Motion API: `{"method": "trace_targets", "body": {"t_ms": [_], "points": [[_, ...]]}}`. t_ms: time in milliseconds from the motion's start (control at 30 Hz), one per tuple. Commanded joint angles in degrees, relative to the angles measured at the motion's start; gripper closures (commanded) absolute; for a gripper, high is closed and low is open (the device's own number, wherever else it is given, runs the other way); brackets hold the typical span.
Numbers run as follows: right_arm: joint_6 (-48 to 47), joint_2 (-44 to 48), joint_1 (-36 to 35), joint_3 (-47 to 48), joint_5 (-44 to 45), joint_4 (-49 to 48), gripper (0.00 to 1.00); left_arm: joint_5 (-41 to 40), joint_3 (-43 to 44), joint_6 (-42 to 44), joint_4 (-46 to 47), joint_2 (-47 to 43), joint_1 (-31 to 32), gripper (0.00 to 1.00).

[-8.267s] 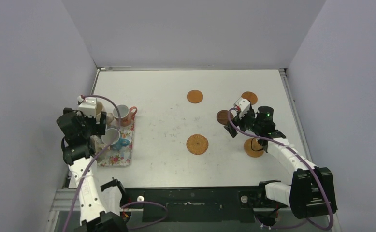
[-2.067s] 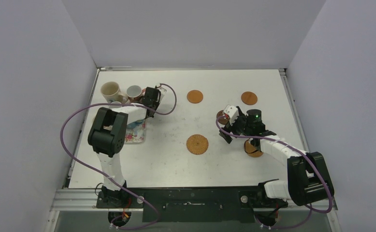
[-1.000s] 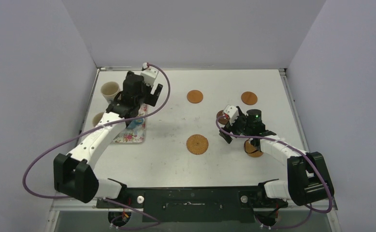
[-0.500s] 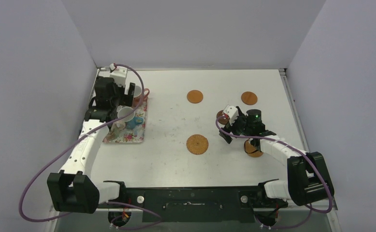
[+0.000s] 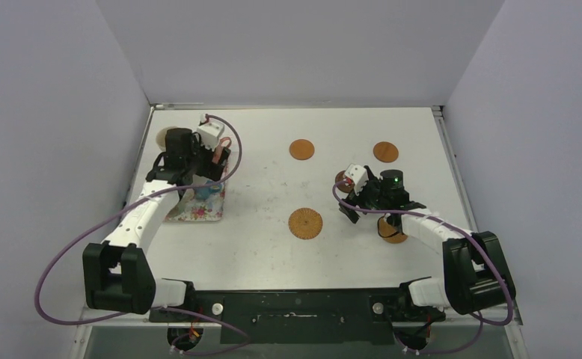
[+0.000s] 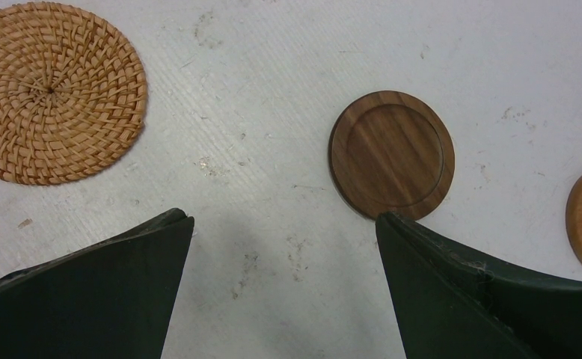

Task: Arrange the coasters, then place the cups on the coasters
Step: Pick up the cup from the tray.

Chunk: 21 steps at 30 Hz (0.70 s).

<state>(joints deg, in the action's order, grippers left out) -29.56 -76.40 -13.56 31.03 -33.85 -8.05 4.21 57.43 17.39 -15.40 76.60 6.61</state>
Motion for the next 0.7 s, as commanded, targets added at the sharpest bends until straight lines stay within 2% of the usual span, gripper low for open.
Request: {"method": "trace_targets", "body": {"t_ms": [0,233,400,533,667], "points": [[-1.1,-0.7,-0.3,1.0,-1.2,-1.2,0.00,1.1,0.7,4.1,-0.5,0.3,2.4,0.03],[-1.1,-0.8,-0.3,1.1,-1.0,-1.0,0.00,3.9,-0.4,11.5,-5.8,-0.6,6.4,0.03],[-1.1,-0.8,-0.3,1.1,-0.9,-1.0,0.00,5.4,-0.4,18.5,-13.1,-0.6,10.4,0.03],[-1.2,-1.1,-0.4,1.1,-0.8,-1.0,0.00,7.1,2.8,24.2,-20.5,1.6,10.7,0.03],[-1.2,-1.1,-0.4,1.1,-0.7,-1.0,0.00,4.4,4.9,29.5,-23.4,2.8,10.6,0.03]]}}
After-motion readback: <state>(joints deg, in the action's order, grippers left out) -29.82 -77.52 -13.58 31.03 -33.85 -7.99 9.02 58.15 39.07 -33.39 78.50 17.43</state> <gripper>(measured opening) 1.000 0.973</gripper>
